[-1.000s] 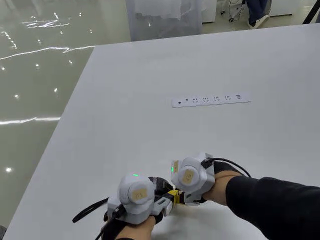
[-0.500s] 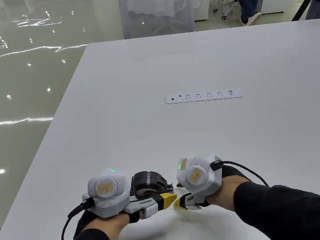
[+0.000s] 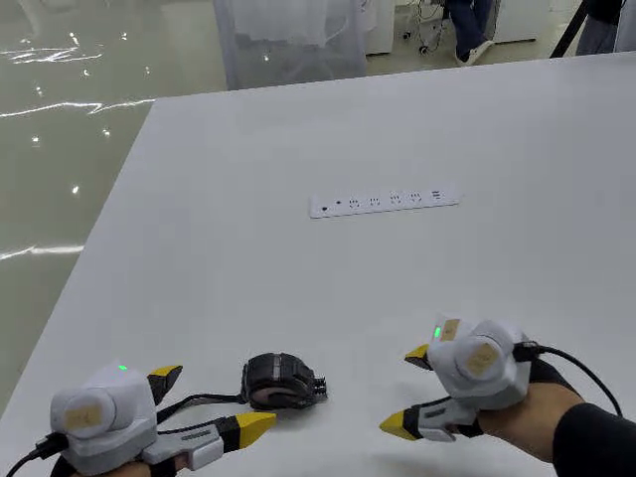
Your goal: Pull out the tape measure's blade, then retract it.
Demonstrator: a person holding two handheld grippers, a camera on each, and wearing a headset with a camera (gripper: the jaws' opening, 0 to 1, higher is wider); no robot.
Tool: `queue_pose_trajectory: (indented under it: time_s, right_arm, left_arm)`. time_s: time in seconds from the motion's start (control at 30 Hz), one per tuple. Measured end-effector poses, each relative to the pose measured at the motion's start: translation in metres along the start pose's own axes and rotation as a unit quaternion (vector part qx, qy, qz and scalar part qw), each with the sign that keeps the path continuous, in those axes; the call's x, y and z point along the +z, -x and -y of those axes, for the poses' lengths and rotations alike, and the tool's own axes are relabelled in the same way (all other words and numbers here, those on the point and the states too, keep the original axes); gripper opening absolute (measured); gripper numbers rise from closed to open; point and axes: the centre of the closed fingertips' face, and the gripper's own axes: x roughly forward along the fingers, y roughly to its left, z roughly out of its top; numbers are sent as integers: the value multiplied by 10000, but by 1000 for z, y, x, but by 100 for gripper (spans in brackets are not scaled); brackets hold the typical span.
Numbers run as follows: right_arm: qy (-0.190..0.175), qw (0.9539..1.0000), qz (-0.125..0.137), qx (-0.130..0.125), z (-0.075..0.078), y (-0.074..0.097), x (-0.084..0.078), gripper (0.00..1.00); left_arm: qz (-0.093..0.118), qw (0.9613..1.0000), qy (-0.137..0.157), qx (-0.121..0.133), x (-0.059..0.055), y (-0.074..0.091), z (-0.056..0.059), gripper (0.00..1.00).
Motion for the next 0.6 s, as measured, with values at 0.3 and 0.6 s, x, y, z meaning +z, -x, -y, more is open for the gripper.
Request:
queue_pose_trajectory:
  time_s: [0.3, 0.6]
  right_arm:
    - [-582, 9973, 194, -416, 15, 55, -29, 63]
    - [-937, 9925, 224, -759, 29, 97, -64, 73]
  left_arm:
    - [-19, 9957, -851, -365, -6, 31, 2, 99]
    - [-362, 9947, -862, -433, -18, 53, 3, 99]
